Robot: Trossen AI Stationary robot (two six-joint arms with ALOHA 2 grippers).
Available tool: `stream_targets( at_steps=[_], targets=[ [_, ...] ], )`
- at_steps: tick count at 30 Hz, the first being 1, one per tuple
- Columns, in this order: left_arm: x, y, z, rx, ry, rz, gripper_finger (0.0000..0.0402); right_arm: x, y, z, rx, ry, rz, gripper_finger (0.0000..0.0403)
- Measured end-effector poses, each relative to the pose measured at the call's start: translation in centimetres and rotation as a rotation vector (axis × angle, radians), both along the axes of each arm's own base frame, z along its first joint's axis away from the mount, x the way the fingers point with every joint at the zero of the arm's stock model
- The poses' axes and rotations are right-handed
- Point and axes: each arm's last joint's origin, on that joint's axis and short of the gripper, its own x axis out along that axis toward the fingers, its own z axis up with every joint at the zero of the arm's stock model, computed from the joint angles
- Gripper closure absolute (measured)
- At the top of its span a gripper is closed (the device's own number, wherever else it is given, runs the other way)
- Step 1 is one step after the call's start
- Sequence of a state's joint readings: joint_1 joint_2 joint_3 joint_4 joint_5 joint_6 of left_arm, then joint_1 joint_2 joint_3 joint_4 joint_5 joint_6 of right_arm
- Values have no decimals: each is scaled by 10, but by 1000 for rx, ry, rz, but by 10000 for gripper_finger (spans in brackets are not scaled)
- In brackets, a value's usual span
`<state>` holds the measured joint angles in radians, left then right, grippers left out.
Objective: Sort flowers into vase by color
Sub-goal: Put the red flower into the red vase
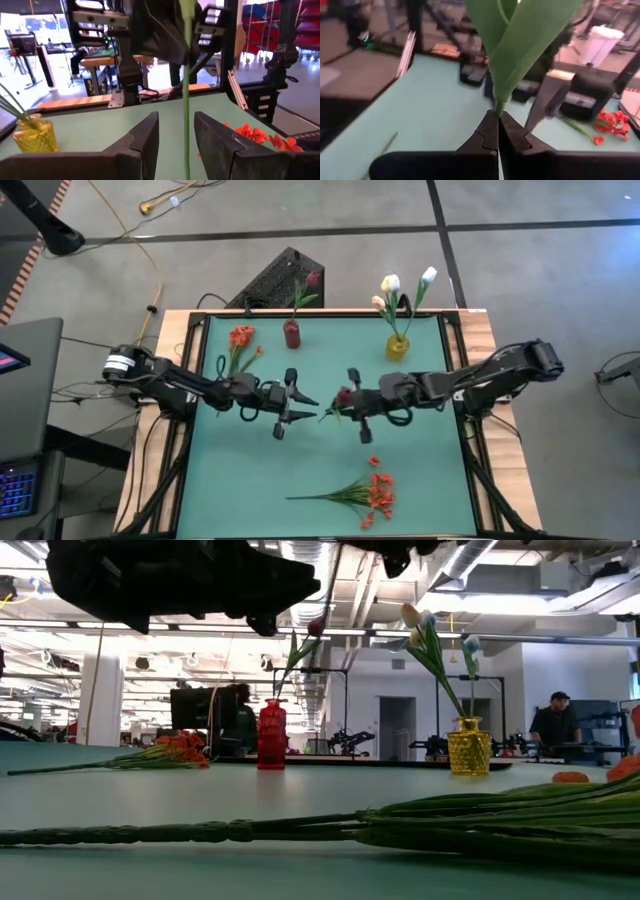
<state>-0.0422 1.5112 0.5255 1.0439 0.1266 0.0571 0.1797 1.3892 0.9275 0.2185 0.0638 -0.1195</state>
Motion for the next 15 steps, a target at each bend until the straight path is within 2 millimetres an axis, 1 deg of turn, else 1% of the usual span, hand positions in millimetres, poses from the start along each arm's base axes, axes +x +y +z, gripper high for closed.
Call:
stream_targets(
  at_steps=[6,12,15],
  targets=[
    [2,0,1,0,12,-3,288,7,-10,-7,10,8,-55,381],
    [2,3,1,-11,18,31,288,17,-12,-10,19,-42,-69,381],
    [2,5,0,-16,26,48,288,17,-13,-13,16,-24,-69,381]
  ],
)
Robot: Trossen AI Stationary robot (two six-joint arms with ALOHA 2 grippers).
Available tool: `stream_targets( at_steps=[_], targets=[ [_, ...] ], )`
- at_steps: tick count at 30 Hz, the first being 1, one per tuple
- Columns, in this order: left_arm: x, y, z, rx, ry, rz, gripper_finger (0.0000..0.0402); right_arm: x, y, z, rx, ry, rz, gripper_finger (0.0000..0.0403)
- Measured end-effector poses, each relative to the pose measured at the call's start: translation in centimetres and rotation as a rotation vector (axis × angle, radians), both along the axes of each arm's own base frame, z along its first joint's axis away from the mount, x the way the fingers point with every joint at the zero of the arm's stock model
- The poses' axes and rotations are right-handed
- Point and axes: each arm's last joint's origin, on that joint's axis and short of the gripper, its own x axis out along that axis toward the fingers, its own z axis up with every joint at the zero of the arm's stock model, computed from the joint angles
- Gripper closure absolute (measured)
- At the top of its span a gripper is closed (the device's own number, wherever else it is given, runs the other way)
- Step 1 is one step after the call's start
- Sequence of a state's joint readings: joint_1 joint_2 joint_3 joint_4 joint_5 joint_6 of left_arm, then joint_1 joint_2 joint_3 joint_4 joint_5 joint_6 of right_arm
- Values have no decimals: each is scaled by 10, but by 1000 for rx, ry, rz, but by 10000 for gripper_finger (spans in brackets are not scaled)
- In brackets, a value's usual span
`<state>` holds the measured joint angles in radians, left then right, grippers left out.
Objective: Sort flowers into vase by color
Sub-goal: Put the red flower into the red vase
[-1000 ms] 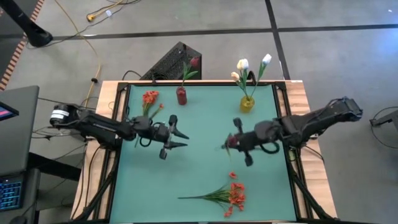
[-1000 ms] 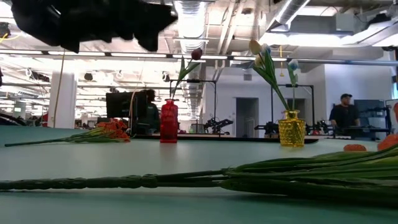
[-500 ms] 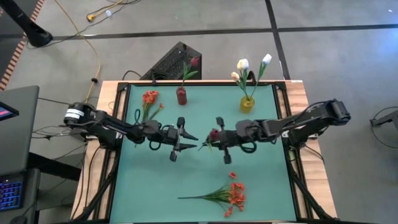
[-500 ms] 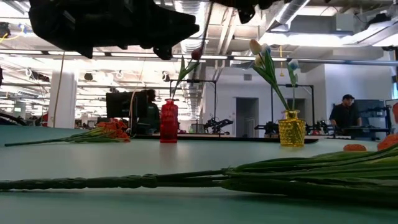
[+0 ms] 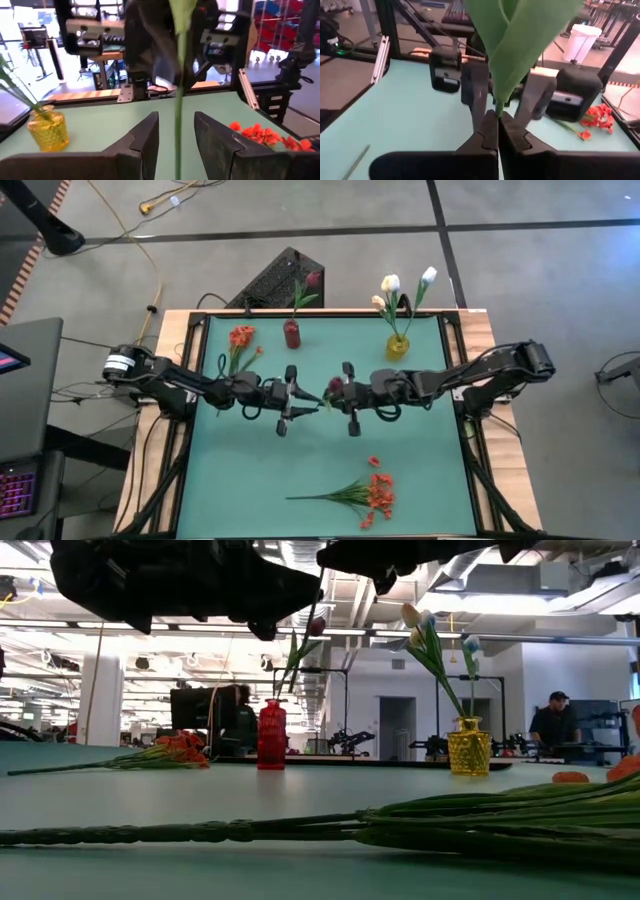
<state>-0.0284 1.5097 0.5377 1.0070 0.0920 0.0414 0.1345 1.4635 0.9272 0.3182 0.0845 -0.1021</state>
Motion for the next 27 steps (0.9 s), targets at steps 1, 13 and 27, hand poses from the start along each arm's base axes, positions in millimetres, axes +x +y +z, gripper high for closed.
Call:
stream_targets(
  at_steps=[1,13,27],
  targets=[
    [0,0,0,-1,4,2,288,0,0,0,0,-1,0,381],
    [0,3,-1,-1,6,8,288,1,-8,1,-1,-8,-25,381],
    [3,15,5,-21,-11,63,348,2,-17,0,-2,-2,-52,380]
  ],
)
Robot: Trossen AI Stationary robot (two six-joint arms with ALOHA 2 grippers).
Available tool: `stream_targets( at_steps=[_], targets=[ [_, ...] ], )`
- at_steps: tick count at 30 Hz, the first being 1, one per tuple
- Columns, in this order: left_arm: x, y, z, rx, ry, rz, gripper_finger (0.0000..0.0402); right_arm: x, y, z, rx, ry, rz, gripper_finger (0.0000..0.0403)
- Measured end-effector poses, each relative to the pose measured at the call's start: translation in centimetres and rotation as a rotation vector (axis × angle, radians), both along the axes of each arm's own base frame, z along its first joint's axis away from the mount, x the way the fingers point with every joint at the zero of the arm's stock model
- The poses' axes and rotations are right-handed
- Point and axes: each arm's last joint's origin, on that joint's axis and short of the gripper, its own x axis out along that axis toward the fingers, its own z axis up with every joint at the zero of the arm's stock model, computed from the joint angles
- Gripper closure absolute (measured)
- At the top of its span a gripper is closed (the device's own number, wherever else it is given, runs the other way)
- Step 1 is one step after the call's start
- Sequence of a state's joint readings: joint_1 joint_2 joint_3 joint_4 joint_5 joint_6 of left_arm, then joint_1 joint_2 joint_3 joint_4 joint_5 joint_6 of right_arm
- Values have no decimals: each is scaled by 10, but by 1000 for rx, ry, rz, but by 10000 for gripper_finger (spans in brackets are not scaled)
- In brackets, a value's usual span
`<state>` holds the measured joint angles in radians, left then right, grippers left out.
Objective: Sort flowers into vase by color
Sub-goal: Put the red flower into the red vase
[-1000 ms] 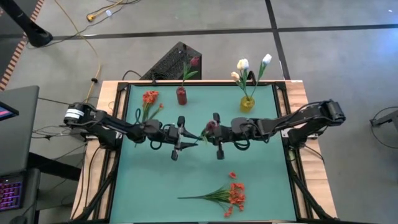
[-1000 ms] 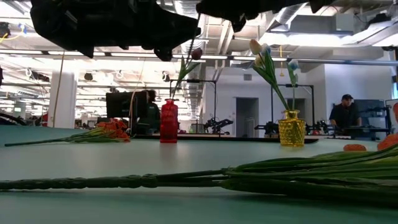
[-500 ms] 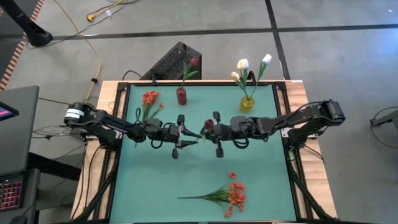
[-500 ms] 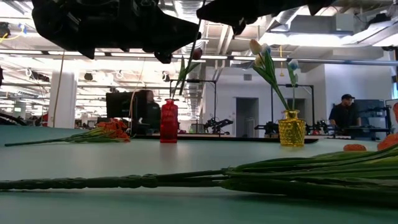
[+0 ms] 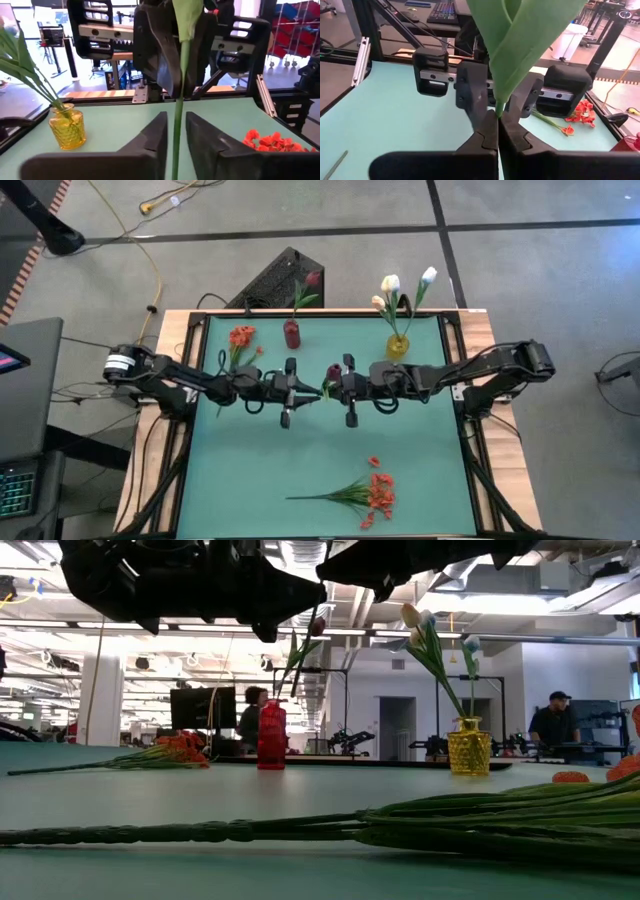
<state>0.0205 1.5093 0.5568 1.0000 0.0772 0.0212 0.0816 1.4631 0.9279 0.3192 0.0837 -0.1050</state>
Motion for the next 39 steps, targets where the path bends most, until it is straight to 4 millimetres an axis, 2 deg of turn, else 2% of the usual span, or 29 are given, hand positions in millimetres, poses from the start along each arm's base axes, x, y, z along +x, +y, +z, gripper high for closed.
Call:
stream_targets(
  at_steps=[4,10,17,22,27,30,34,39],
  targets=[
    [1,2,1,1,-5,-15,394,0,0,0,-1,0,0,379],
    [1,3,1,1,-3,-13,400,0,0,0,-10,4,3,345],
    [0,3,4,10,-14,-5,401,-1,0,1,-11,1,3,258],
    [-12,13,25,106,-54,111,401,-10,-1,2,-101,74,17,192],
    [-36,34,57,212,-130,324,401,-25,-4,8,-52,146,-53,165],
    [-49,56,68,252,-162,455,401,-30,-6,7,-29,189,-68,164],
    [-62,99,66,196,-153,573,401,-32,-6,1,-5,245,-79,164],
    [-76,141,59,106,-193,577,401,-33,-5,-2,4,283,-82,164]
  ],
)
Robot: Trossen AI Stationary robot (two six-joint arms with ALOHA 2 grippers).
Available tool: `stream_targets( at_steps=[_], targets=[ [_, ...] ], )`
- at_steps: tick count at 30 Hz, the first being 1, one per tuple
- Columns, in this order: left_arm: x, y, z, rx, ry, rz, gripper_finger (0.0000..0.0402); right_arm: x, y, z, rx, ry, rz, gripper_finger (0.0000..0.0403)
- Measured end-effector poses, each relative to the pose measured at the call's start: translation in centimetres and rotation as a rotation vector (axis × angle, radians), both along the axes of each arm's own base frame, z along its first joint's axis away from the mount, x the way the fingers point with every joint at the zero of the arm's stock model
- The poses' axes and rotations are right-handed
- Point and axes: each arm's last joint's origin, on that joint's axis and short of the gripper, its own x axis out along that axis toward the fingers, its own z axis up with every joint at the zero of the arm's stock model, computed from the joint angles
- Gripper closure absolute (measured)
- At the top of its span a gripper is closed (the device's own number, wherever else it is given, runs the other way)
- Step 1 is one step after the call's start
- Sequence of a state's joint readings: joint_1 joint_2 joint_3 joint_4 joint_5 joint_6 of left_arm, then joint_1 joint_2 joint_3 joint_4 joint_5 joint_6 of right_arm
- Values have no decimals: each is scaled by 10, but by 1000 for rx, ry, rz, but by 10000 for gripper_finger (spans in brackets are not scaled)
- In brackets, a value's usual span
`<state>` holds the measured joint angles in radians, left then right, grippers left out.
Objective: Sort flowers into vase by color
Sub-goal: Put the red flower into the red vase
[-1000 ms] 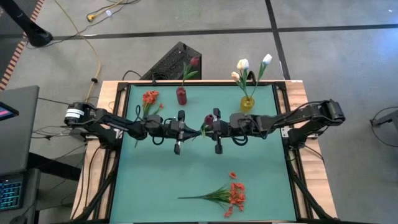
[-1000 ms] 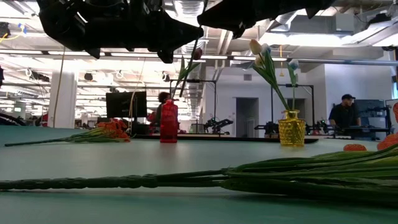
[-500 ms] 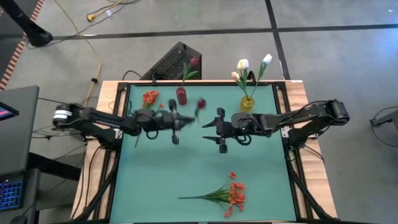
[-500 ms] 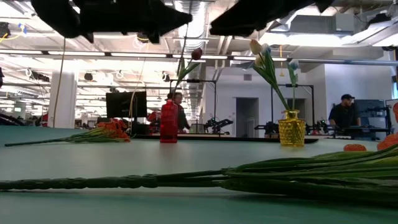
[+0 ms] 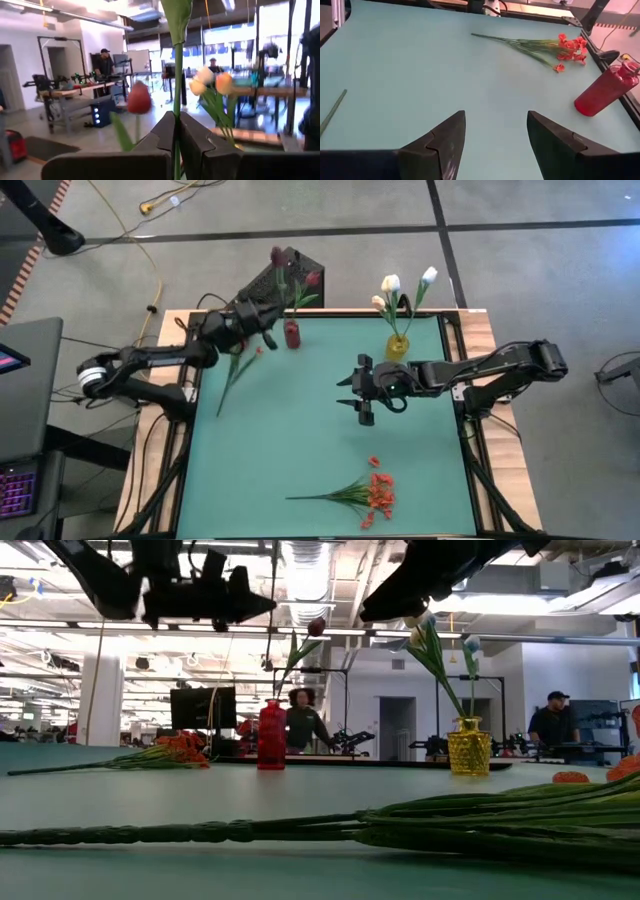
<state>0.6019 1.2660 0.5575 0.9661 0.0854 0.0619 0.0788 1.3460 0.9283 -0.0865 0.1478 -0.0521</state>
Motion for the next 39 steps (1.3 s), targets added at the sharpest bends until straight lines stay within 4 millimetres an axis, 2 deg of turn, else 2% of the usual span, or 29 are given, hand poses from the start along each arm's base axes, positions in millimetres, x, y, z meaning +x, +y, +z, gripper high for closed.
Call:
stream_targets(
  at_steps=[8,13,39],
  targets=[
    [9,29,-31,-69,-48,-18,401,0,0,1,0,-8,-1,164],
    [8,38,-40,-81,-61,3,401,0,2,0,9,-5,20,164],
    [8,44,-53,-115,73,46,401,-1,7,-1,9,6,39,164]
  ],
)
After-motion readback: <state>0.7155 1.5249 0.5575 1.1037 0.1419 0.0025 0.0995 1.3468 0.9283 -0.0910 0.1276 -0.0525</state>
